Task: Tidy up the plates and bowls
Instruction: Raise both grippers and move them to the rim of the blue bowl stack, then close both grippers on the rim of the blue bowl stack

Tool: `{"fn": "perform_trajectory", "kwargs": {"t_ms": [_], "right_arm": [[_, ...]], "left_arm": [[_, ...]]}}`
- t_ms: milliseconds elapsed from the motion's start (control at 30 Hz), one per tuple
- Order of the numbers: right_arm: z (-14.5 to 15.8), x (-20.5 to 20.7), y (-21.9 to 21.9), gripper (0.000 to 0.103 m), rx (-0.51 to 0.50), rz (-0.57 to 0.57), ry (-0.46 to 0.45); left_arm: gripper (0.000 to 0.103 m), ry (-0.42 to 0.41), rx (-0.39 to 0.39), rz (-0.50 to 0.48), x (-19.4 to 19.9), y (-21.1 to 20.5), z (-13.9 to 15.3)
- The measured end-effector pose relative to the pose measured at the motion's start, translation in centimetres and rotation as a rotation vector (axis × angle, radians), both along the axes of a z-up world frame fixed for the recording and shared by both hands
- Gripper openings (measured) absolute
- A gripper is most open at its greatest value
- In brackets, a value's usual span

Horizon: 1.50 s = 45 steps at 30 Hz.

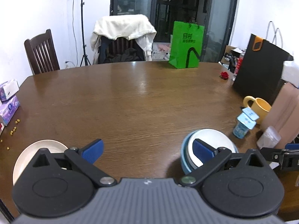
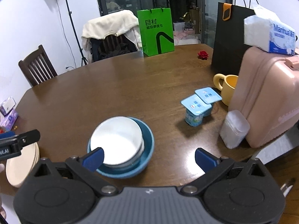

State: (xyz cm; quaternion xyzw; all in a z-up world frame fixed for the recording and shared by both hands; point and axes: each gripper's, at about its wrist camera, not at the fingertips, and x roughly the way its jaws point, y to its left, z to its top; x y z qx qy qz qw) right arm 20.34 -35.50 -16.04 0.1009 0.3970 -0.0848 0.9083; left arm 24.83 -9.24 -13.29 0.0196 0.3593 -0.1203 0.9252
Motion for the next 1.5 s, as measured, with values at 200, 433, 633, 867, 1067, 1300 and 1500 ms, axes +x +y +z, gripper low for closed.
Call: {"fn": "perform_trajectory", "kwargs": {"t_ms": [200,433,633,867,1067,1300,1500], "right_arm": [[-0.6,2.5,0.8,0.103,0.008,0.009,0.019],[-1.9,5.3,0.8,0.103,0.0,0.059,0.093],[-3.1,7.5,-0.8,0.103,0.008,0.155,0.152],[-5.4,9.3,-2.6,0.103,0.073,0.205,0.228],[-7.6,11.0,-4.3,0.101,0.138,0.236,0.292],[-10.5,13.2,-5.8,0.098,0.22,0.254,0.33],[-12.1,14.7,-6.6,0.093,0.26,0.29,0.339]], "left_arm": [[0.103,0.059,0.034,0.013,2.3,1.0,-1.2],[0.103,0.11,0.04,0.033,3.6,0.9,-2.5],[0.103,0.164,0.045,0.039,4.4,-1.2,-3.7],[0.103,0.261,0.013,0.05,5.4,-4.1,-5.6],[0.103,0.357,-0.036,0.078,7.2,-6.3,-7.7],[0.102,0.435,-0.059,0.134,8.9,-8.2,-10.3],[0.092,0.496,-0.08,0.151,10.1,-8.7,-12.3]]}}
